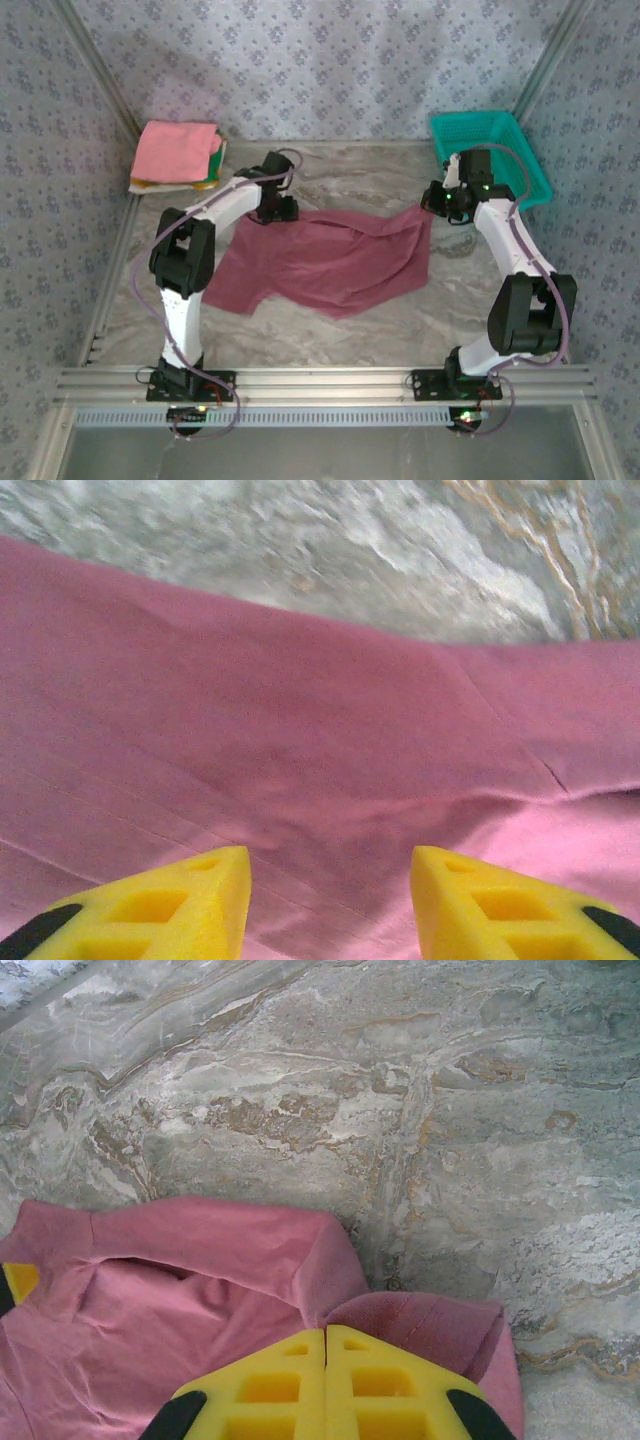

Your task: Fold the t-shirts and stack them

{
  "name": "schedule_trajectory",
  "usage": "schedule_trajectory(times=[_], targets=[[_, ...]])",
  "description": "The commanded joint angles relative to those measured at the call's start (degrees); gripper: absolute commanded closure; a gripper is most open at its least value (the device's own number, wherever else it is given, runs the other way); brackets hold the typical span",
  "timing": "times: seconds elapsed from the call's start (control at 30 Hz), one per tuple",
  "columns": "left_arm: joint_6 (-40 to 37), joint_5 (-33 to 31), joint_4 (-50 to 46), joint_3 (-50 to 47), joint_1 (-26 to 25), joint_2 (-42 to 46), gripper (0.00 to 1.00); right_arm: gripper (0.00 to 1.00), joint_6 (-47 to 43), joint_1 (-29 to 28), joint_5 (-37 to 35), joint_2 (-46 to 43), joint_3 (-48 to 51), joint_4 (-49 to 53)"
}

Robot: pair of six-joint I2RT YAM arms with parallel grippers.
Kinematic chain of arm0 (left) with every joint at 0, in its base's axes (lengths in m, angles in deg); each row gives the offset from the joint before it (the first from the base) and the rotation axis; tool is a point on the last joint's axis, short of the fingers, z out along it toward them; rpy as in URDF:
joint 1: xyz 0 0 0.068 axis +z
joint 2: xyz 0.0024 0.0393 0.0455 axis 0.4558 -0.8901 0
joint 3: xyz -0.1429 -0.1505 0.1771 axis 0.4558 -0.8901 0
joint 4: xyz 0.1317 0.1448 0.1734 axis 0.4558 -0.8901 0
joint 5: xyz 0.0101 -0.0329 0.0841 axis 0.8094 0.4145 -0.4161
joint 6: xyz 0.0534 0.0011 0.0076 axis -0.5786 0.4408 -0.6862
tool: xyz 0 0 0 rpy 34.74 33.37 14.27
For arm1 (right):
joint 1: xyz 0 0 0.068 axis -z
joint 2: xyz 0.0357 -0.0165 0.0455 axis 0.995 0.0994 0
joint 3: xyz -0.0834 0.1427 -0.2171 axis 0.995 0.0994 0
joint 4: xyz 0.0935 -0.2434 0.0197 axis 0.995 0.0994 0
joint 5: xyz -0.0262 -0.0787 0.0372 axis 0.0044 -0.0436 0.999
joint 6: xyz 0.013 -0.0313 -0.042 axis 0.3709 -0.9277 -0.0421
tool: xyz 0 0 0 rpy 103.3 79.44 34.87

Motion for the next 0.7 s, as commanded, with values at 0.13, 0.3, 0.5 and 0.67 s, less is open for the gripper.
schedule_trajectory(times=[0.13,0.3,0.5,0.67], targets=[[-1.13,-4.32,-4.82,1.40,-3.88,-1.91,0.34,1.00,-0.56,-0.21,1.50,1.52,0.75,-1.28],[-1.89,-7.24,-3.87,1.44,-4.49,-2.70,0.62,1.00,-1.03,-0.08,1.41,1.44,0.90,-0.94],[-3.18,-9.29,-6.10,4.83,-4.51,-3.17,0.95,1.00,-0.82,-0.08,1.39,1.44,1.26,-1.29],[-3.62,-9.53,-7.22,5.75,-4.57,-2.28,0.96,1.00,-0.88,-0.01,1.54,1.46,1.28,-1.29]])
